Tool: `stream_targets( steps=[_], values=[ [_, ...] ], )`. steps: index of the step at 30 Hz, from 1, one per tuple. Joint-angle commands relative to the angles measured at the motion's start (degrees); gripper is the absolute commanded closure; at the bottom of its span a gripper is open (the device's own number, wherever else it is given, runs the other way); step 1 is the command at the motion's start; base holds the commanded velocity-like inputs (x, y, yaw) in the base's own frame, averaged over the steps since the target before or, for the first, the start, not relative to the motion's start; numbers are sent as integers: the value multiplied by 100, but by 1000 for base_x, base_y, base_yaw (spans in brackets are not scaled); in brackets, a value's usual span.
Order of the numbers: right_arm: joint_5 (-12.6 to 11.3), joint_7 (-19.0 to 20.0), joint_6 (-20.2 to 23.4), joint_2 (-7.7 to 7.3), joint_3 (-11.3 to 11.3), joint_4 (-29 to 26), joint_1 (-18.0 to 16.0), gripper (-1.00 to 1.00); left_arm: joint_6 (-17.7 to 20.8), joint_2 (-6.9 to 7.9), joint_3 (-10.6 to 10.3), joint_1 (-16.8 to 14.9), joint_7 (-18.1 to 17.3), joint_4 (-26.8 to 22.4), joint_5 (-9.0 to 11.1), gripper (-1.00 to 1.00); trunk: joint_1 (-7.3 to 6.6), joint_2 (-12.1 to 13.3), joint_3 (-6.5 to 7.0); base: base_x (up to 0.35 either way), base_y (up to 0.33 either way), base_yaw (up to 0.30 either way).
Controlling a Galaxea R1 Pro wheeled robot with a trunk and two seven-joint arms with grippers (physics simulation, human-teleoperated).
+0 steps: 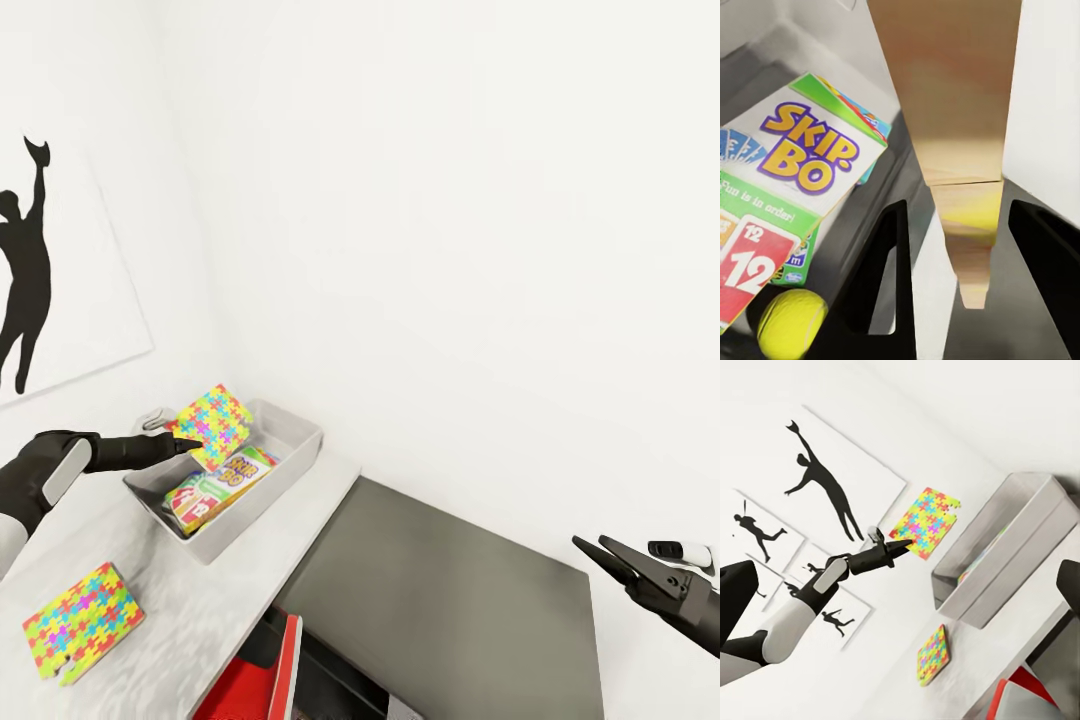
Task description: Put all the toys in the child's room - the three board games (two on the bed and one on the table), the two jigsaw puzzles on the table, and the tennis ball on the table - inside the toy box on the table in the child's room.
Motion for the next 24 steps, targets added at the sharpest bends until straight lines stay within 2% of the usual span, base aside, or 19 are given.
stream_targets(
  steps=[1,19,24],
  values=[
    [-3,10,27,-2,-3,-1,-5,-100,26,8,-25,-8,2,-2,36,100,4,-14,-23,0,0,0],
    [4,10,25,-1,-3,-1,-5,-100,8,1,-32,-8,8,-1,22,100,4,-14,-192,0,0,0],
    [4,10,22,1,-3,-1,-4,-100,-235,5,-34,-8,3,2,38,100,4,-14,-239,0,0,0]
  ],
)
